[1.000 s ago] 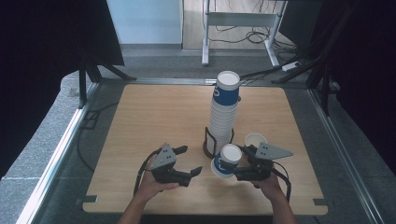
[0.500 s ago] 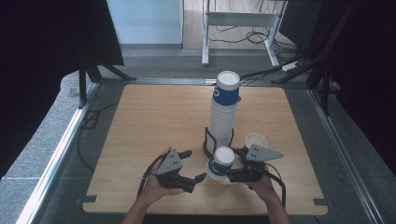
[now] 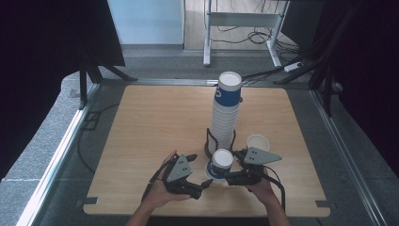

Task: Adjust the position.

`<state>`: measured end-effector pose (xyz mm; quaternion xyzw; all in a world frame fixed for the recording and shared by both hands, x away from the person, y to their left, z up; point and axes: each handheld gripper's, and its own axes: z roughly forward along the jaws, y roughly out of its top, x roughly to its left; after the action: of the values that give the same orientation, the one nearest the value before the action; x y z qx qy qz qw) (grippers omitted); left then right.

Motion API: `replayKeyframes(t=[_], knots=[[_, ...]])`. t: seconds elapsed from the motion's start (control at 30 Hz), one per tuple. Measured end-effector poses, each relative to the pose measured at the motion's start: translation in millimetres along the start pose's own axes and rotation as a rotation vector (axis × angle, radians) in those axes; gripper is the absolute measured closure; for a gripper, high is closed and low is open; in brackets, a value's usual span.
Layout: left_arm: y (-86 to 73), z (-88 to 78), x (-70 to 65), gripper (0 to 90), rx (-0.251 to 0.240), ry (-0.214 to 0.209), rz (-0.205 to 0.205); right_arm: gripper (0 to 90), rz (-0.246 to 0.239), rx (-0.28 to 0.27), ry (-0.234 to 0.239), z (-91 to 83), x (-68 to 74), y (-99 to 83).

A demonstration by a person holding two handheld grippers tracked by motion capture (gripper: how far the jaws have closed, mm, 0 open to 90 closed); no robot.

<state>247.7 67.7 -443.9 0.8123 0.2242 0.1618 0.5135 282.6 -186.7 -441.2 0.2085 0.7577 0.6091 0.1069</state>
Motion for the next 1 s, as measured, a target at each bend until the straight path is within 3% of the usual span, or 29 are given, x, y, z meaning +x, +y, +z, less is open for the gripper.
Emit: replayKeyframes(t=[0.47,0.73,1.0], knots=[[-1.5,8.6,-8.2,7.6,0.032,0.013,0.040,27.6,-0.019,0.014,0.020,11.0,9.8,0.4],[-6.9,18.5,-10.5,7.7,0.053,-0.001,0.042,27.6,-0.030,0.009,0.040,15.3,17.2,1.8],[-11.0,24.5,-13.3,13.0,0.063,0.003,0.054,27.6,-0.039,-0.007,0.056,16.9,22.2,4.5]])
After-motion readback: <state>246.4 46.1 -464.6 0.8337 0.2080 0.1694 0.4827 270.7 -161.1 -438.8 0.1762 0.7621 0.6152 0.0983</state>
